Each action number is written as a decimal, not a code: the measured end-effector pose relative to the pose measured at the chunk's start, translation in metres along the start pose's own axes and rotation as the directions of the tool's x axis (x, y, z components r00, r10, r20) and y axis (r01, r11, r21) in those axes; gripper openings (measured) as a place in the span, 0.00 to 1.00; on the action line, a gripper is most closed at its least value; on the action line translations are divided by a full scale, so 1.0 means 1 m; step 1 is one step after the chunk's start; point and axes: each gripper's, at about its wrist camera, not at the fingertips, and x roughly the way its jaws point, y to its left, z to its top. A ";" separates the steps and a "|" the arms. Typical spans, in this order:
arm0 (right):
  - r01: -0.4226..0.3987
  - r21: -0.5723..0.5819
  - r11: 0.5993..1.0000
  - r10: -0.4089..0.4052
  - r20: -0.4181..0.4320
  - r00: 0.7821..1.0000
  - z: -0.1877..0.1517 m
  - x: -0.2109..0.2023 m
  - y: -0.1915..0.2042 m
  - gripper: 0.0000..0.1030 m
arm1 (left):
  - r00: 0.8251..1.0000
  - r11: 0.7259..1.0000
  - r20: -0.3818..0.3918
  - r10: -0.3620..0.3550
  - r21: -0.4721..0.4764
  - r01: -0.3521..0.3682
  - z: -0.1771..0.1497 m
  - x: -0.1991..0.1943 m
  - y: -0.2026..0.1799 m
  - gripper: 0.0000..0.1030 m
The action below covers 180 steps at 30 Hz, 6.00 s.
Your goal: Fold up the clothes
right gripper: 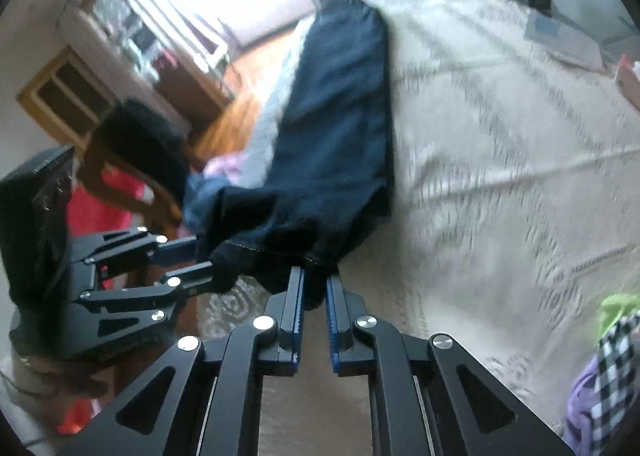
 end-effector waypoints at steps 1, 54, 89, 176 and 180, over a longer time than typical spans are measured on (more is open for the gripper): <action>0.015 0.006 1.000 -0.015 0.016 1.000 0.008 0.017 0.017 0.10 | 0.998 0.999 -0.045 -0.036 0.022 0.037 0.005 0.003 0.002 0.25; -0.018 0.141 0.990 0.024 -0.044 0.999 0.010 0.197 0.130 0.12 | 0.993 0.992 0.025 0.118 -0.049 -0.117 -0.030 0.014 -0.007 0.21; -0.067 0.320 0.945 -0.010 0.233 0.972 0.286 0.334 0.172 0.11 | 0.991 0.989 0.091 0.097 0.099 -0.106 0.237 0.057 0.232 0.21; 0.216 0.256 0.942 -0.222 -0.007 0.975 0.352 0.559 0.093 0.56 | 0.988 0.996 -0.130 0.084 0.029 -0.081 0.330 0.266 0.336 0.91; 0.110 0.266 0.958 -0.110 -0.016 0.994 0.355 0.557 0.085 0.66 | 0.988 0.992 -0.102 0.112 0.061 -0.106 0.325 0.267 0.329 0.97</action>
